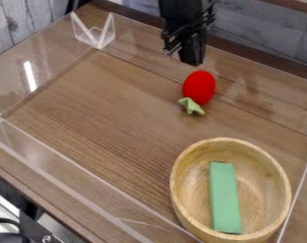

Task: Move the red fruit to the left

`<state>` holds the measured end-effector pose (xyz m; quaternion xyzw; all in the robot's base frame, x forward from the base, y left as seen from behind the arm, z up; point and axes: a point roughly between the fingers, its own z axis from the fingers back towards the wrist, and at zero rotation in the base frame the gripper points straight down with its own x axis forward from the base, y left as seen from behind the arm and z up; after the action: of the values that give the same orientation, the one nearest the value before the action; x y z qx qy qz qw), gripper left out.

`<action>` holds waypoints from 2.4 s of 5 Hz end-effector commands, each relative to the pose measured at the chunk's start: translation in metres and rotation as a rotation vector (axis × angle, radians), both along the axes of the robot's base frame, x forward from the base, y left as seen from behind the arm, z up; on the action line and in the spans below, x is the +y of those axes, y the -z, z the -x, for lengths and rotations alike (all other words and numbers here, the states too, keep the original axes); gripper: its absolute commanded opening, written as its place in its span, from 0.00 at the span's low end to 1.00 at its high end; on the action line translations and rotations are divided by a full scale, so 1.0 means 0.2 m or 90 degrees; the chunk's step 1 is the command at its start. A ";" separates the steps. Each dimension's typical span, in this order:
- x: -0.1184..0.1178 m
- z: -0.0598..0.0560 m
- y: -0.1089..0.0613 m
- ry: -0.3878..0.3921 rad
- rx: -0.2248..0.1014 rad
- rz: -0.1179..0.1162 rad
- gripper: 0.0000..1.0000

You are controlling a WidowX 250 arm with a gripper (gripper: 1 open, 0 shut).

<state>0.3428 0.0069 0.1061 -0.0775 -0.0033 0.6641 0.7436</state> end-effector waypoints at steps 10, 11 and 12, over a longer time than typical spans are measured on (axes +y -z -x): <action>0.05 -0.10 -0.12 0.071 -0.052 0.063 0.00; 0.24 -0.03 -0.19 0.006 -0.062 0.069 0.00; 0.45 0.04 -0.19 -0.064 -0.071 0.059 0.00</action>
<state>0.3316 0.1000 0.1151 -0.1322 0.0236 0.7036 0.6978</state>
